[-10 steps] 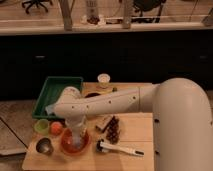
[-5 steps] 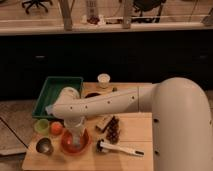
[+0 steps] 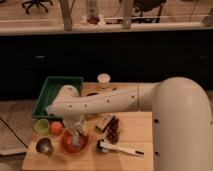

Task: Place towel in red bowl

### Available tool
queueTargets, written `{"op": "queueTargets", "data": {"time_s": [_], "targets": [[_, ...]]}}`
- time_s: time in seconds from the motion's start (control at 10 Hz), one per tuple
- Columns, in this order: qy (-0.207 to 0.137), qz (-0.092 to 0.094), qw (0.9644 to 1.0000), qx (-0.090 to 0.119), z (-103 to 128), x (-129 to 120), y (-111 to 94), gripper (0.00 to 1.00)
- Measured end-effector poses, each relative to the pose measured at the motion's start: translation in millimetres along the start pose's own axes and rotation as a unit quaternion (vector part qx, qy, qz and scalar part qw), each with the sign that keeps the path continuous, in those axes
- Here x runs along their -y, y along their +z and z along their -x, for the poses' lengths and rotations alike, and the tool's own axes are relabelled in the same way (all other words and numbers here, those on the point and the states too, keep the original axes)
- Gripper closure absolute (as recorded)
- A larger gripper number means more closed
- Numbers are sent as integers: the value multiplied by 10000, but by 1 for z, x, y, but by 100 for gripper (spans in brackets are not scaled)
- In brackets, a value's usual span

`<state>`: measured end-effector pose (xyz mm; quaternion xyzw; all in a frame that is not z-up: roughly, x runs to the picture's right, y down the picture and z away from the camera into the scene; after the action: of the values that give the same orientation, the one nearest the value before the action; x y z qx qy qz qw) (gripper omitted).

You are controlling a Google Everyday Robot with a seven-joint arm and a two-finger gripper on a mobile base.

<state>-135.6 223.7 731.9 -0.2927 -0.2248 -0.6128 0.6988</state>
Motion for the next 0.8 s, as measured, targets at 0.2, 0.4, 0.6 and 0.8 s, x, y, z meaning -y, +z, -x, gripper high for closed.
{"op": "queueTargets", "data": {"time_s": [0.2, 0.4, 0.6, 0.8], "targets": [[-22, -4, 10000, 10, -2, 2, -4, 20], [-25, -5, 10000, 20, -3, 4, -8, 20], [5, 4, 10000, 39, -6, 4, -12, 20], [43, 9, 10000, 71, -9, 4, -18, 20]]}}
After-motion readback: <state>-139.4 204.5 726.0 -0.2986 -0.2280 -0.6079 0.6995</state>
